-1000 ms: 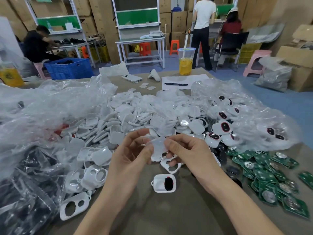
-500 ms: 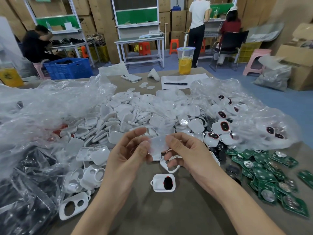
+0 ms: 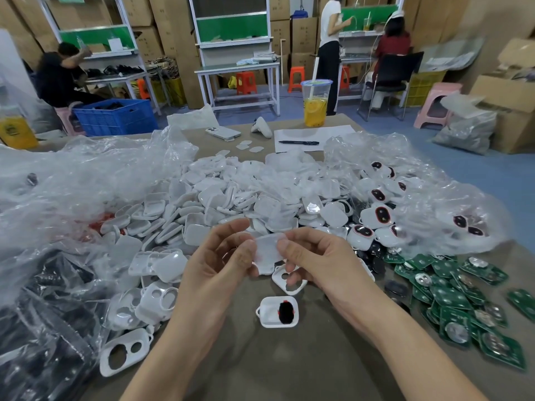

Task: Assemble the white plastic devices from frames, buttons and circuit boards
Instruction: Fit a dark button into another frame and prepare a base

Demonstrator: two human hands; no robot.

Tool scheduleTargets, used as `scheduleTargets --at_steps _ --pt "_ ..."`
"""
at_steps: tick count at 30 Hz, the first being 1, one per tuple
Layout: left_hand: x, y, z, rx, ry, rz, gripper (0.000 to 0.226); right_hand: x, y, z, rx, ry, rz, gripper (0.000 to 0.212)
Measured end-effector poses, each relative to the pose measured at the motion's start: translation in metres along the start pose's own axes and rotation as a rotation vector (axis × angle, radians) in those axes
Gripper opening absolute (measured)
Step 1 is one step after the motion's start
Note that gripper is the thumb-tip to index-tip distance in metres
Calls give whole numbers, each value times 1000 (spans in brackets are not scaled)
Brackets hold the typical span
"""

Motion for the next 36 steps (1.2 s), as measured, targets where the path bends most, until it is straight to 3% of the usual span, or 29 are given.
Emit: scheduleTargets --at_steps 5,10,16,20,26,32,36 --pt "5 5 7 -39 -210 58 17 -4 2 2 -7 12 -10 14" --pt "11 6 6 -9 -220 84 3 -9 3 2 8 39 -42 14" --pt "17 7 5 47 -314 174 41 -4 2 3 -24 -60 18 31" --pt "20 11 6 68 -372 216 18 3 2 5 -58 -25 80 33" --pt "17 12 5 96 -490 198 39 0 0 2 -38 -92 38 24" --pt "18 12 8 79 -434 167 13 3 -2 0 -24 -66 24 20" --pt "13 12 9 70 -438 149 9 4 -2 2 -62 -23 8 31"
Point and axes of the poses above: each hand's wrist, its own y-axis away from the middle knuckle, its own z-axis out of the palm, x = y × z, the point moved 7 cm from there along -y, towards the middle knuckle, and after that the axes turned 9 degrees about -y, right-handed, at the moved point
